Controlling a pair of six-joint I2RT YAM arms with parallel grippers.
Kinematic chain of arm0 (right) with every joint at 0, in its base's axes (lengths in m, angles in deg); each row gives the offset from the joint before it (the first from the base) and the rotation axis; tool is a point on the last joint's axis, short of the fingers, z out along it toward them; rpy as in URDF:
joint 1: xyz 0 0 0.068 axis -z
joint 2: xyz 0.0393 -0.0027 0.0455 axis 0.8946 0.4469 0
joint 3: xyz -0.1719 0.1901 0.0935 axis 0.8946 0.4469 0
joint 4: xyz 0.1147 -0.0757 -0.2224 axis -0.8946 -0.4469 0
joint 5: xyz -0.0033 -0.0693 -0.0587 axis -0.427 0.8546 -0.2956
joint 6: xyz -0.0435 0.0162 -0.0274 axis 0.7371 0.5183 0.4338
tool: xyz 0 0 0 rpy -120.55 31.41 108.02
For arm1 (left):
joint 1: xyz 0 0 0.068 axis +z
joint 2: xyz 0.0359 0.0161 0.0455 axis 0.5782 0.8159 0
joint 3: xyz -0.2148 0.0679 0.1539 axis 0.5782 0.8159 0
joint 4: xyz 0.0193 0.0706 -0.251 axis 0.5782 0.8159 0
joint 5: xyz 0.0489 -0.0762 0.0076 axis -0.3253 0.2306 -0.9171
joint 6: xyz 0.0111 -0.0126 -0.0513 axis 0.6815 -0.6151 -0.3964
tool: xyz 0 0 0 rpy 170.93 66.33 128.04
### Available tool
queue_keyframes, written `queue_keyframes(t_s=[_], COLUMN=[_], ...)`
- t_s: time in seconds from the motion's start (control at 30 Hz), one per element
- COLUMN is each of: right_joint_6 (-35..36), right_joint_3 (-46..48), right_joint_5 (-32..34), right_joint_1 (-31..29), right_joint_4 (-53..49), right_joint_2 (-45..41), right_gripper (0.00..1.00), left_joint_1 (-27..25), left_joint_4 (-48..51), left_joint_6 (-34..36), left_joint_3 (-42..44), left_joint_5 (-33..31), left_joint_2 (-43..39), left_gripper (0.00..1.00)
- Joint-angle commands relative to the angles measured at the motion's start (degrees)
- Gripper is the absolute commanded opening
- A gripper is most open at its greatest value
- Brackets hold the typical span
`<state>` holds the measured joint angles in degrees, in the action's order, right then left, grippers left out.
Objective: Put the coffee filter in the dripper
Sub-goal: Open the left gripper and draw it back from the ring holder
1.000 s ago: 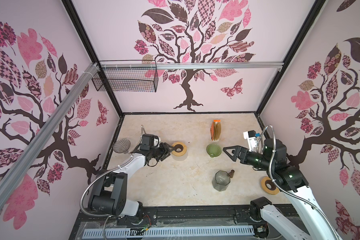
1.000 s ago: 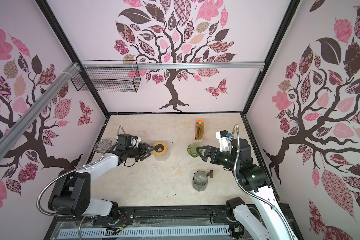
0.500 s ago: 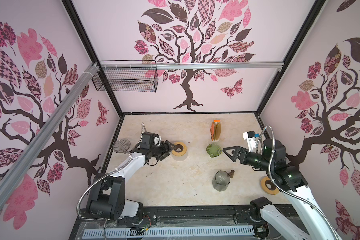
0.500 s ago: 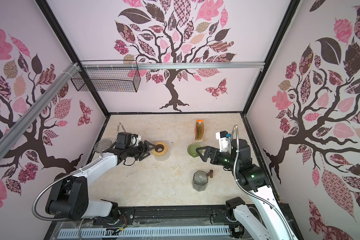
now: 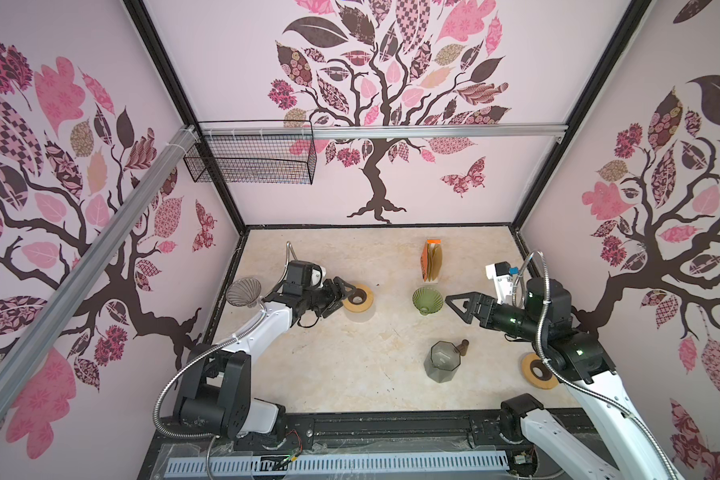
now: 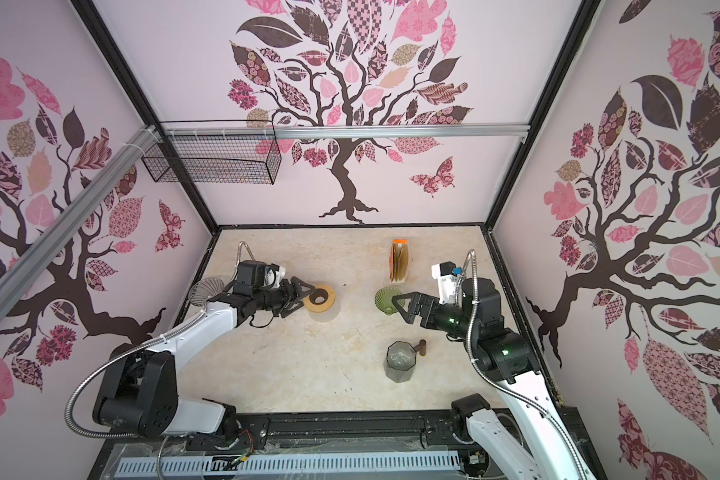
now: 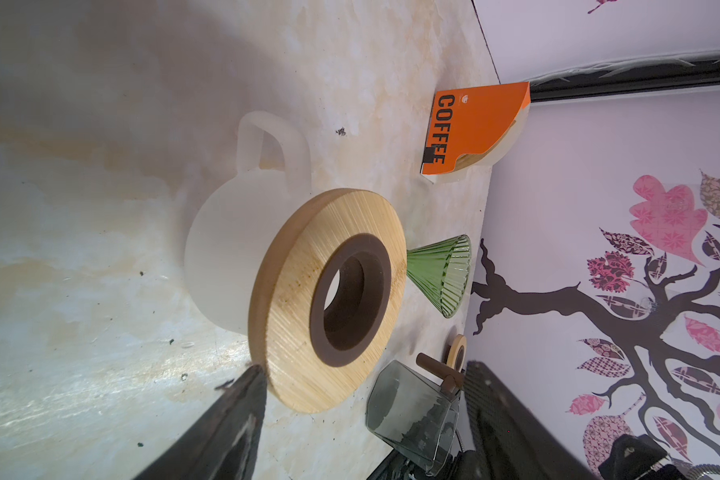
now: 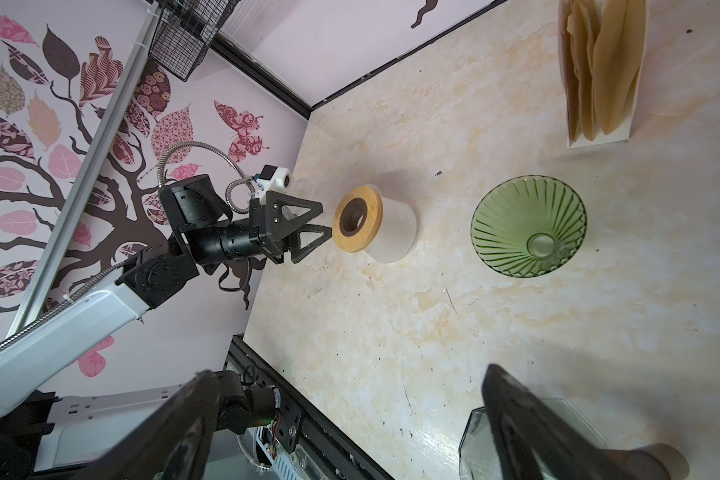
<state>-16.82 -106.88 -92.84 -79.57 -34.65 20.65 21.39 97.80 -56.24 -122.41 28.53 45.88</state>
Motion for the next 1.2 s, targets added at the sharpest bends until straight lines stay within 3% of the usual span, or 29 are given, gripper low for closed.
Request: queue_keyframes(t_s=[0.0, 0.9, 1.17], right_joint_6=[0.42, 0.44, -0.06], right_joint_3=[0.07, -0.29, -0.95], right_joint_5=[-0.55, 0.63, 2.96], right_joint_1=[-0.40, -0.38, -0.45], right_joint_4=[0.70, -0.01, -2.16], right_joint_2=[-0.08, 0.33, 0.75], right_gripper=[1.00, 1.00, 1.00], left_joint_1=[-0.41, -0.88, -0.83], left_joint_4=[-2.50, -6.65, 0.15], left_joint_6=[-0.39, -1.99, 0.04], left_joint_3=[-2.54, -1.81, -2.89], left_joint_5=[-0.16, 0.88, -2.75], left_joint_2=[0.65, 1.40, -0.39], left_gripper=[0.77, 0.77, 0.77])
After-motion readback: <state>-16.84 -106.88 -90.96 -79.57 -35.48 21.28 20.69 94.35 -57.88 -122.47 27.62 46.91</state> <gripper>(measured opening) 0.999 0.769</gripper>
